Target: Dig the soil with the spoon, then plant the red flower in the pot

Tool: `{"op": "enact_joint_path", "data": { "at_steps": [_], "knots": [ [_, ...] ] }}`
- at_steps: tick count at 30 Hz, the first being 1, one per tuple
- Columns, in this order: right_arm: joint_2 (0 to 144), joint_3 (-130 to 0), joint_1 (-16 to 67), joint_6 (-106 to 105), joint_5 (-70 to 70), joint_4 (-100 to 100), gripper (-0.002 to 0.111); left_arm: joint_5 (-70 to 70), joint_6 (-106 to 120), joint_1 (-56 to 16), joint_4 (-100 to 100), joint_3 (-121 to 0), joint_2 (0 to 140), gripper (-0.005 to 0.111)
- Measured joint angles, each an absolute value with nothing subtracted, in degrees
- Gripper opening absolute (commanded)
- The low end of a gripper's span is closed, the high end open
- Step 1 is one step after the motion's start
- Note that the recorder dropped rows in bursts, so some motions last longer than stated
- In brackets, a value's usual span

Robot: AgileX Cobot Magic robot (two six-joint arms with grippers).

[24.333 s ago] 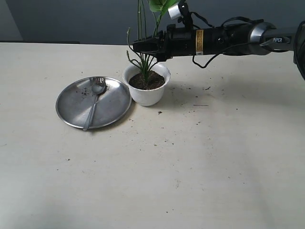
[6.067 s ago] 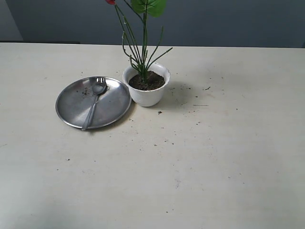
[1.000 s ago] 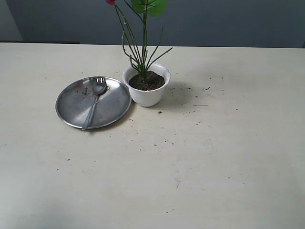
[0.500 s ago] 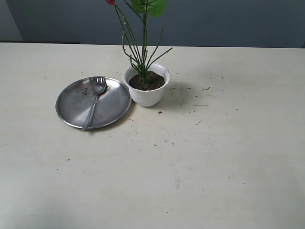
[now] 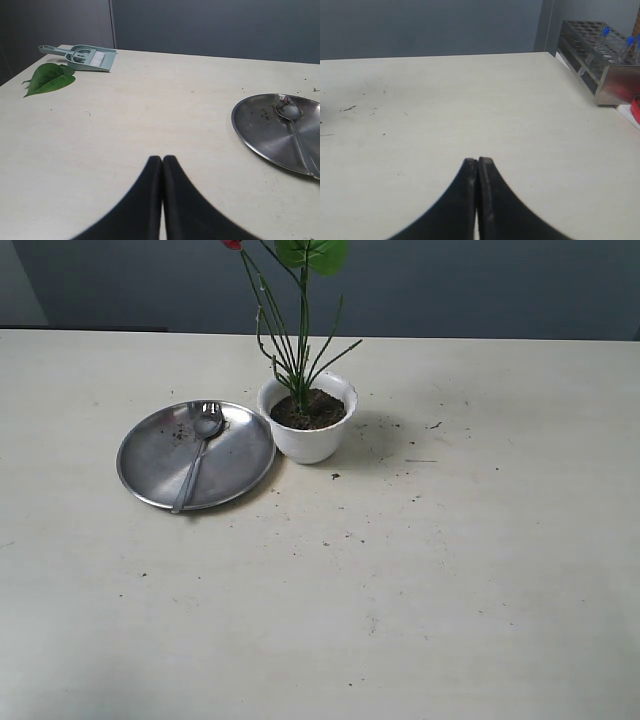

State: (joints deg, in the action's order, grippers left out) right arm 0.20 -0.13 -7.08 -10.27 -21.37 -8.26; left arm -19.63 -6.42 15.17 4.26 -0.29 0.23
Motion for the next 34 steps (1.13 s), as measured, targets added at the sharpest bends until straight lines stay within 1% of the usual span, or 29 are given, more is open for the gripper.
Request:
{"op": "enact_joint_path", "data": {
  "at_steps": [34],
  "knots": [
    [0.20, -0.13, -7.08, -10.27, -21.37, -9.50, -0.001, -19.63, -6.42, 15.17, 4.26, -0.29, 0.23, 0.000]
  ]
}}
